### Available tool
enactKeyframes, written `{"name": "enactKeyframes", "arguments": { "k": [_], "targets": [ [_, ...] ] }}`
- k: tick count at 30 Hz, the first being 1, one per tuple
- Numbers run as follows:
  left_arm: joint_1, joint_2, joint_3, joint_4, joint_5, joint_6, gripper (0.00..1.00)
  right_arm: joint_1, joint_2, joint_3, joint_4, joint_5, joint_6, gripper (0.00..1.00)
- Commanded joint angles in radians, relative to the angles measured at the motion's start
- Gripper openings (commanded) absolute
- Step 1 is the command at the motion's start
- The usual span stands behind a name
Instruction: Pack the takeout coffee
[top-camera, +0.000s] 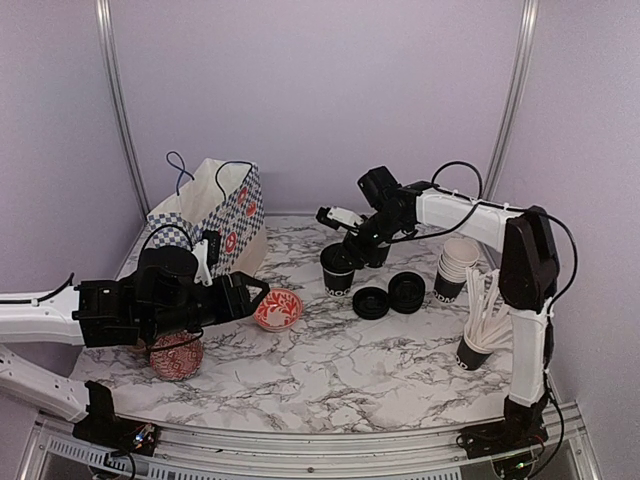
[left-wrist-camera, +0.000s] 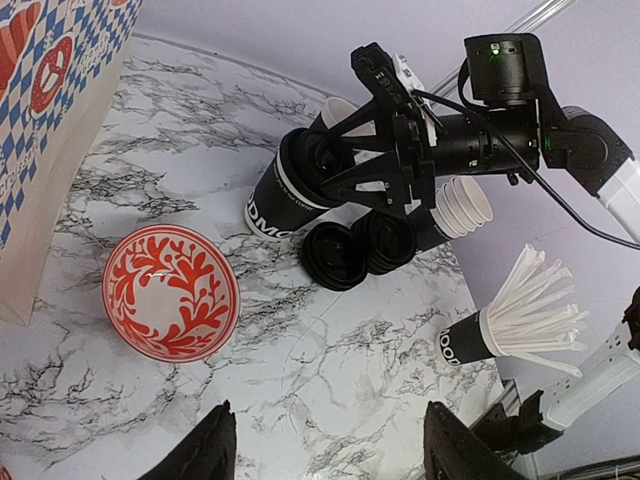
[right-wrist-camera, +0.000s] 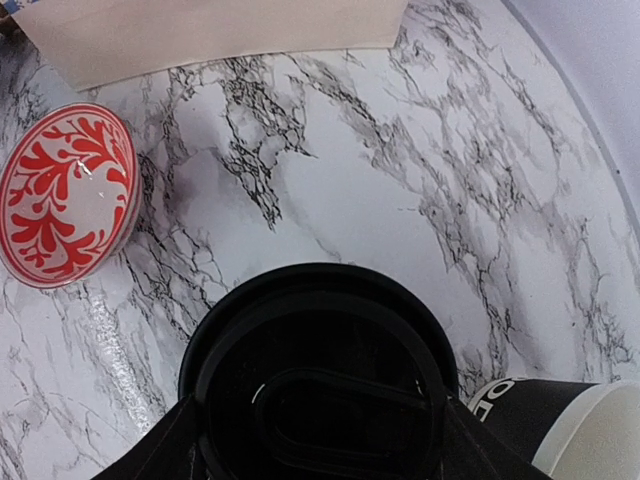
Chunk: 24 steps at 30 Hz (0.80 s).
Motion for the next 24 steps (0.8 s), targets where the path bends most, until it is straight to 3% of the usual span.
{"name": "enactKeyframes", "arguments": {
  "k": [1, 6, 13, 16, 24],
  "targets": [
    [-0.004, -0.031, -0.026, -0.027, -0.029, 0.003, 0.65, -0.018, 0.055, 0.07, 0.019, 0.016, 0.054, 0.6],
    [-0.004, -0.024, -0.03, -0.027, -0.023, 0.005, 0.65, -0.022, 0.043, 0.076, 0.013, 0.024, 0.072, 0.77],
    [-0.004, -0.009, -0.023, -0.024, -0.014, 0.027, 0.65, -0.051, -0.018, 0.142, -0.039, 0.003, 0.07, 0.85],
    [-0.004, -0.002, -0.019, -0.021, -0.008, 0.035, 0.65, -0.076, 0.0, 0.183, -0.063, 0.055, 0.057, 0.84],
    [-0.004, -0.01, -0.034, -0.012, -0.01, 0.038, 0.65, -0.16, 0.107, 0.294, -0.088, 0.143, 0.053, 0.66]
  ]
}}
